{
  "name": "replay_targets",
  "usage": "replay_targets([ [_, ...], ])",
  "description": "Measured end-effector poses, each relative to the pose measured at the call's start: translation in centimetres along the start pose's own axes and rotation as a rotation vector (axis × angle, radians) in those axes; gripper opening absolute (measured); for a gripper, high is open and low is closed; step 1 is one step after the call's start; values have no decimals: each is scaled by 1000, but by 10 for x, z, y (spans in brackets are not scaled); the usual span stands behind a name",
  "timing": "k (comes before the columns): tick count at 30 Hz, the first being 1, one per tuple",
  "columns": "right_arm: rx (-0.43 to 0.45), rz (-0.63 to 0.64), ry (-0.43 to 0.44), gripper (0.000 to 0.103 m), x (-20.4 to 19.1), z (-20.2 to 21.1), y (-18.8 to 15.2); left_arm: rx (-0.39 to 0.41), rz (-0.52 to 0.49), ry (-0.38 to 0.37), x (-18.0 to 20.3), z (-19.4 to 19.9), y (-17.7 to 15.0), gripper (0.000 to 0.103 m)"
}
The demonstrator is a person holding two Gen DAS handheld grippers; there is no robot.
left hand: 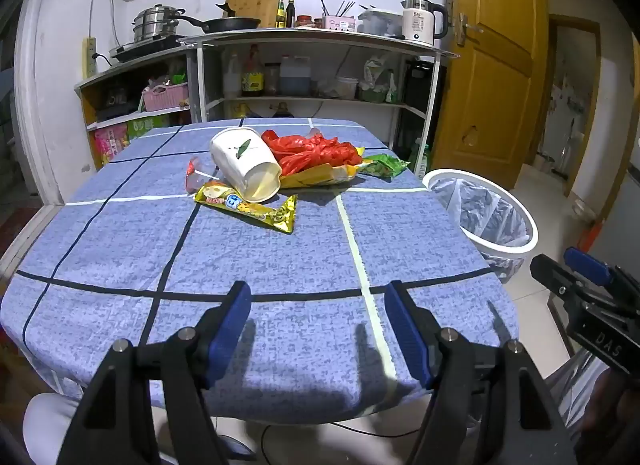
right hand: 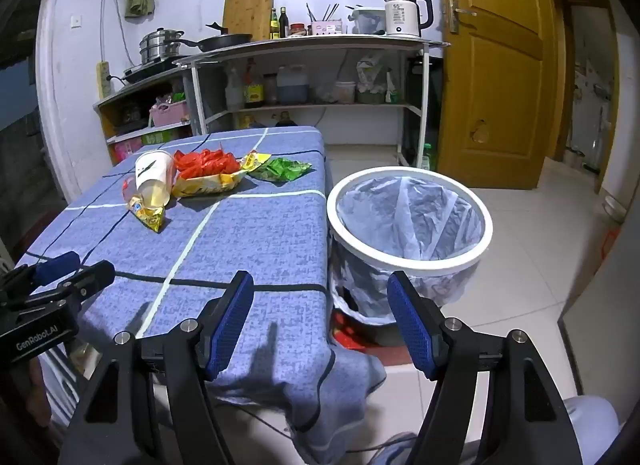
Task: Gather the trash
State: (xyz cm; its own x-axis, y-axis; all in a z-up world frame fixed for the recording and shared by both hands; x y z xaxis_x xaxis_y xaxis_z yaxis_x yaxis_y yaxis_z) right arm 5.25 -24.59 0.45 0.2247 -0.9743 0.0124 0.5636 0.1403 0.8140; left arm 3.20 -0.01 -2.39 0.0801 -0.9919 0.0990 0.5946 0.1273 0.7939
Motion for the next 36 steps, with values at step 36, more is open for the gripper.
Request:
replay_targets([
  [36,-7,9,-7,70,0,-3,1,13,5,-5,0,3,2,71],
])
Point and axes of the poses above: each gripper's, at about its wrist camera, not at the fingertips, and z roughly against the way its jaws point, x to its right, y to its top, the point moved 4 cm from there along -z, roughly the way its jaws point, and after that the axes turned 3 degrees about z, right-handed, at the moved point
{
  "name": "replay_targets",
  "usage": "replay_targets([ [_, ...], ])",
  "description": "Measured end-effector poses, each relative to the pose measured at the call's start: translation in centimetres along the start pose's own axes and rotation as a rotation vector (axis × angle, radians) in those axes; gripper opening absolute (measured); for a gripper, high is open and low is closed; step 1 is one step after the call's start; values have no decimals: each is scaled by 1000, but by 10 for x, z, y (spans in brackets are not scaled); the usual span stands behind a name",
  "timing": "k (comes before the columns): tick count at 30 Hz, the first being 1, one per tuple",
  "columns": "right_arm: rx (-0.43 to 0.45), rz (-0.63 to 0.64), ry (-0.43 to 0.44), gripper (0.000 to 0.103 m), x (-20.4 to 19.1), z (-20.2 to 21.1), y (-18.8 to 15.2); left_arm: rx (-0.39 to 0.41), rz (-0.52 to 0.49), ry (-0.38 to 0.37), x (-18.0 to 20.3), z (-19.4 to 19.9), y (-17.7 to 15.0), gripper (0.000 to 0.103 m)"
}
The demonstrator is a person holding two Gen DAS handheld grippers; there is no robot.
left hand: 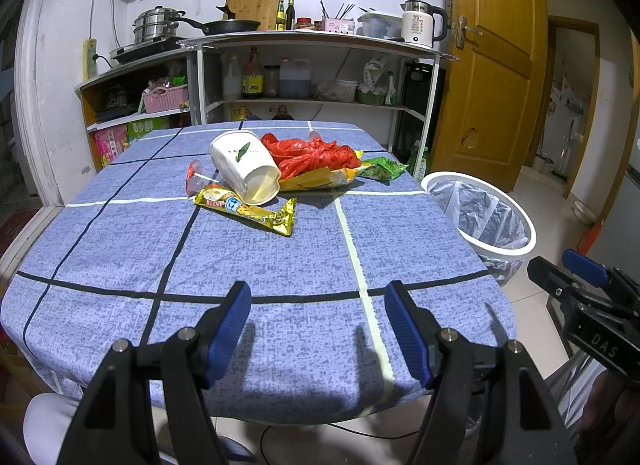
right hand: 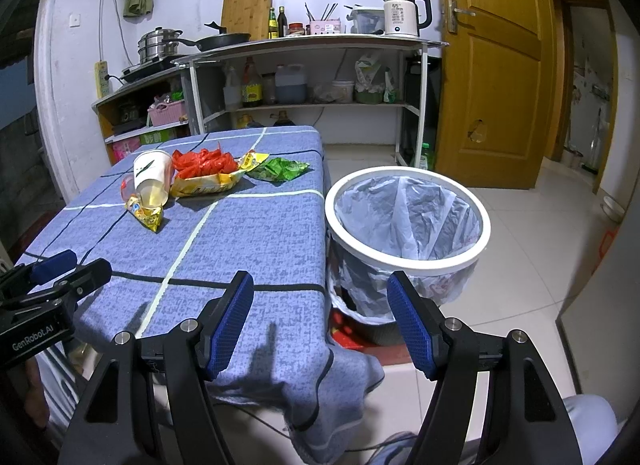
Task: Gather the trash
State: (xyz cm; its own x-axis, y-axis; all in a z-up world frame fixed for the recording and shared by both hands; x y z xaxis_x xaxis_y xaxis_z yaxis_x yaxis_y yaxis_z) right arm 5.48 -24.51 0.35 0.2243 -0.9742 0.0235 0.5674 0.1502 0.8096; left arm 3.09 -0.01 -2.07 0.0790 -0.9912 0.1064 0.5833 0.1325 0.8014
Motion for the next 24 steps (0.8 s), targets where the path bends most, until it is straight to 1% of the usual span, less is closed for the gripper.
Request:
replay_targets([
  [24,2,-1,-6,70,1,0,1,-1,0,0,3,1,0,71],
])
Point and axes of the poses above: each gripper's, at about its wrist camera, not at the fingertips, and z roughly against the way its jaws point, x to its right, y to its top, the point moved 4 cm from there along -z, roughly the way its jaws point, and after that the axes turned 3 degrees about z, right-handed, at the moved point
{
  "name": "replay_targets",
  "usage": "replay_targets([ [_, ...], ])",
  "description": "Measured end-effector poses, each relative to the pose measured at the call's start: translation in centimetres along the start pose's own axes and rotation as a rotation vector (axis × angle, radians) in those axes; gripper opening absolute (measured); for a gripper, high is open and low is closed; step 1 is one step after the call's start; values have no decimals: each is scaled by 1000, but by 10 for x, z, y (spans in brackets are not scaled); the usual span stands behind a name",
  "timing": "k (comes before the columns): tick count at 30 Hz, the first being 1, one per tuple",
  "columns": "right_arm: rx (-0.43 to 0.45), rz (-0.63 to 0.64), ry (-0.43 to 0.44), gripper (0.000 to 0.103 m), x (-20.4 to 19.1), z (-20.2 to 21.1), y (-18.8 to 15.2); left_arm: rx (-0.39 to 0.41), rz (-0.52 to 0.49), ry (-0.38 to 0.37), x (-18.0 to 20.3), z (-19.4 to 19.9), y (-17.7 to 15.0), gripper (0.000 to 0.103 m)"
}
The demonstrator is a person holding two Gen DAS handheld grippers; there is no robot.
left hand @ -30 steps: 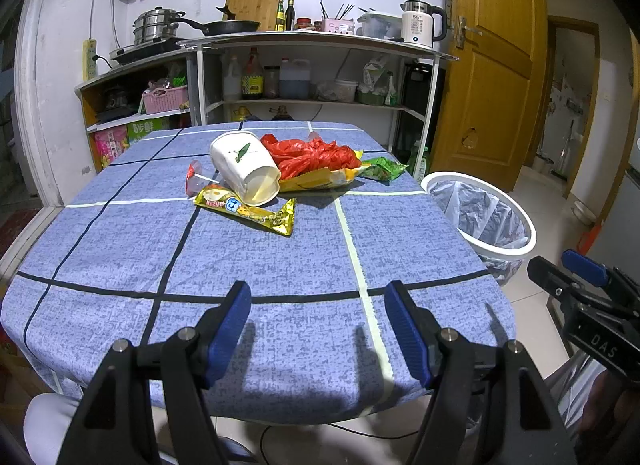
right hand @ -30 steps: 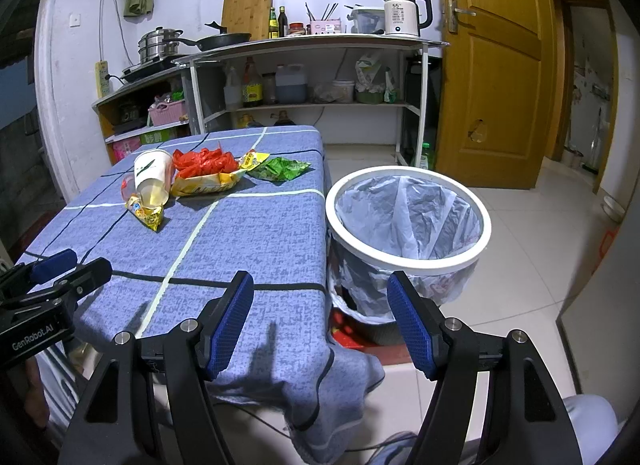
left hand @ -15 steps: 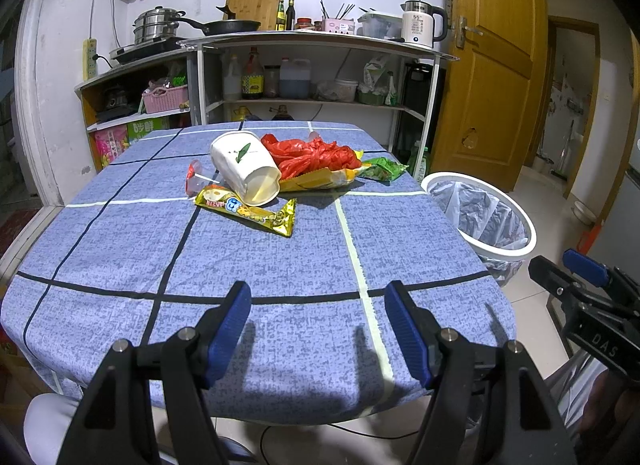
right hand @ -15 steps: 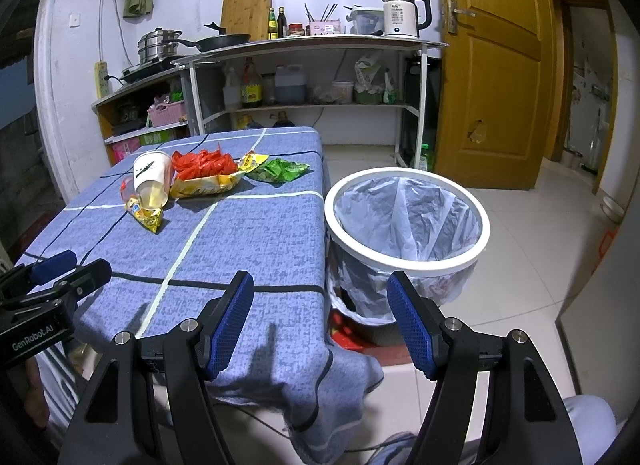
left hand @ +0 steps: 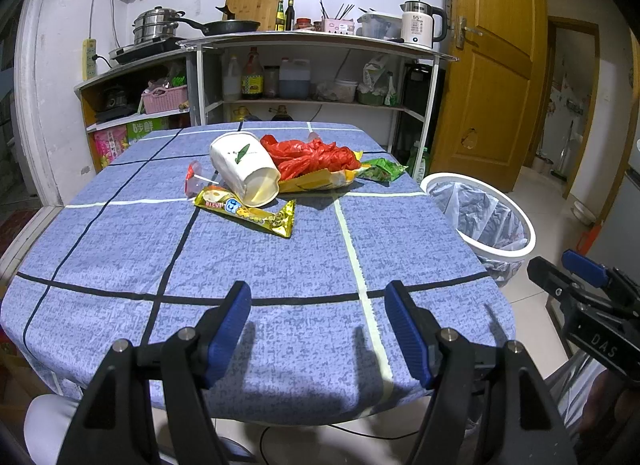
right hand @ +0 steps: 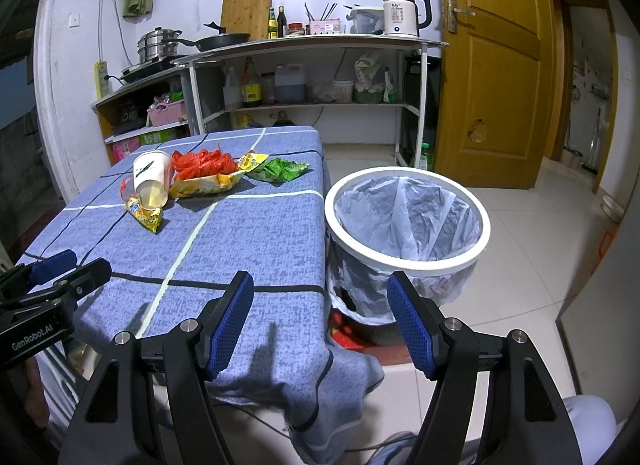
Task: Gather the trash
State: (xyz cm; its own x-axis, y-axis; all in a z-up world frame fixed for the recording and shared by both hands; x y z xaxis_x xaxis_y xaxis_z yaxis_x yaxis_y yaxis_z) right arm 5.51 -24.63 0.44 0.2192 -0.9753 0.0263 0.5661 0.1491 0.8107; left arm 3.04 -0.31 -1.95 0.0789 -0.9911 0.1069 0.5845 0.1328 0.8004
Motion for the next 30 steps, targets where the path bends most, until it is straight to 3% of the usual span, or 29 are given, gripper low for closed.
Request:
replay_targets([
  [30,-4,0,1,70,-2,-2,-1,0,1,0,0,0,0,71],
])
Point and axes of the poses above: each gripper's, at about its wrist camera, not at the fingertips, and z roughly against the way its jaws point, x to its right, y to its top, the point moved 4 cm from there along -z, roughly the way its jaws point, and after that the axes turned 3 degrees about z, right-handed, at the moved point
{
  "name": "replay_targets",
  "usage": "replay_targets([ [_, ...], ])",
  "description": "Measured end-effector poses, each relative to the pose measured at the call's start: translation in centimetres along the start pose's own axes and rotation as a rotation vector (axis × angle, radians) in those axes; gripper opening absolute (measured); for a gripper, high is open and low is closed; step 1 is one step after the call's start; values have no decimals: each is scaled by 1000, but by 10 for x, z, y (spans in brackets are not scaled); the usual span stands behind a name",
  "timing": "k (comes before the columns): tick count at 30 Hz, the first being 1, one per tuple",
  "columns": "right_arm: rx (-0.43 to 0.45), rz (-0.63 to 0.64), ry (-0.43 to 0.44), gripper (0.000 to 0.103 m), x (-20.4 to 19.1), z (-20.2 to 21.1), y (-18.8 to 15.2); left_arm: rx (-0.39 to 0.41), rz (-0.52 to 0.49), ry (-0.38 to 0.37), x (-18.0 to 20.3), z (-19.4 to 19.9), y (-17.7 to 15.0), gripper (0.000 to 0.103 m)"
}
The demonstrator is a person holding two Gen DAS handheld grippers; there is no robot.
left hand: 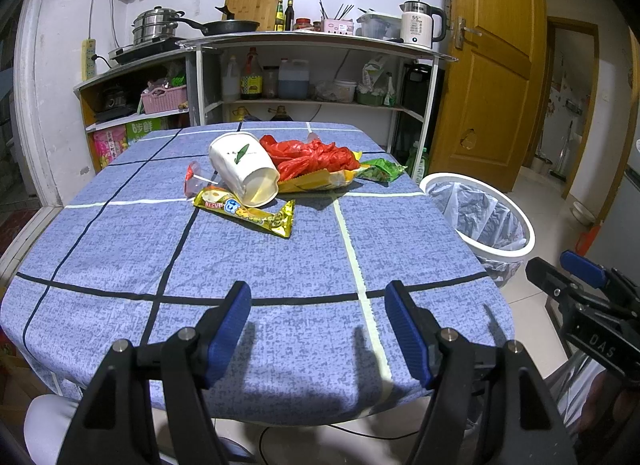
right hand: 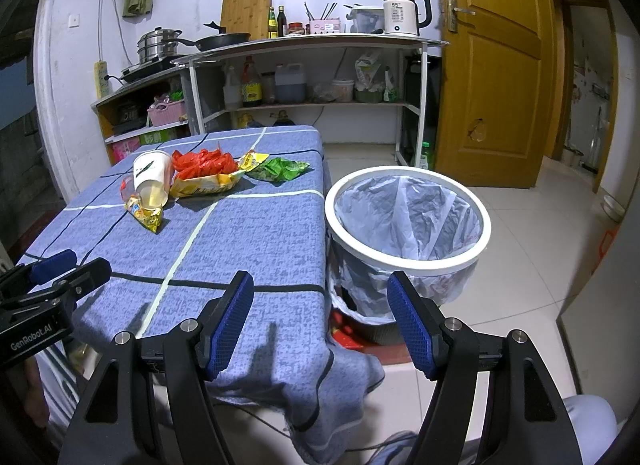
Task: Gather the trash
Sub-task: 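Grasp the white paper cup with the left tool while the right tool grasps the red bag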
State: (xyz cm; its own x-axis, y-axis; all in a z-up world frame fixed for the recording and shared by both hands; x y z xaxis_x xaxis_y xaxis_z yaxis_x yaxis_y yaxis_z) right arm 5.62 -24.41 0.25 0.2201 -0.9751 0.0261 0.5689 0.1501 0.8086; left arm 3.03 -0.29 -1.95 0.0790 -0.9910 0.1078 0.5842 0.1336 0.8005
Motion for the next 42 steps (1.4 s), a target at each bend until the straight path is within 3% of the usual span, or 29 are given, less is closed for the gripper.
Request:
replay_targets([
  [15,-5,27,51,70,-12,-14,15,-13,12,21,-16,-24,10,71],
  [26,6,107,158,70,-38,-54,66,-19,119,-2,-65,-64,60,71],
  [32,5,179,210,70,-56,-81,98,-24,170,-35,-81,-83,92,77],
  [42,-59,318,346,70,-90,-150,137,-132,212,-36,-88,-140,114,77],
])
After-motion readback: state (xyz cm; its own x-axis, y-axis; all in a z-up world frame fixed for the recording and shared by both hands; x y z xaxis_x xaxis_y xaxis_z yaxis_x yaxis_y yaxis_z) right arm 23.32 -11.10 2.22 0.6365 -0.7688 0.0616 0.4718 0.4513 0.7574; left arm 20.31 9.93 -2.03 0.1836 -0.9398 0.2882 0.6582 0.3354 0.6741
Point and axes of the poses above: each gripper's, at about its wrist camera, not at the fingertips, and z roughly against the way its jaws point, x to its right, y to its top, the point moved 4 cm from there along -z, roughly the way its jaws point, and after that the axes turned 3 degrees about z, right-handed, at the moved point
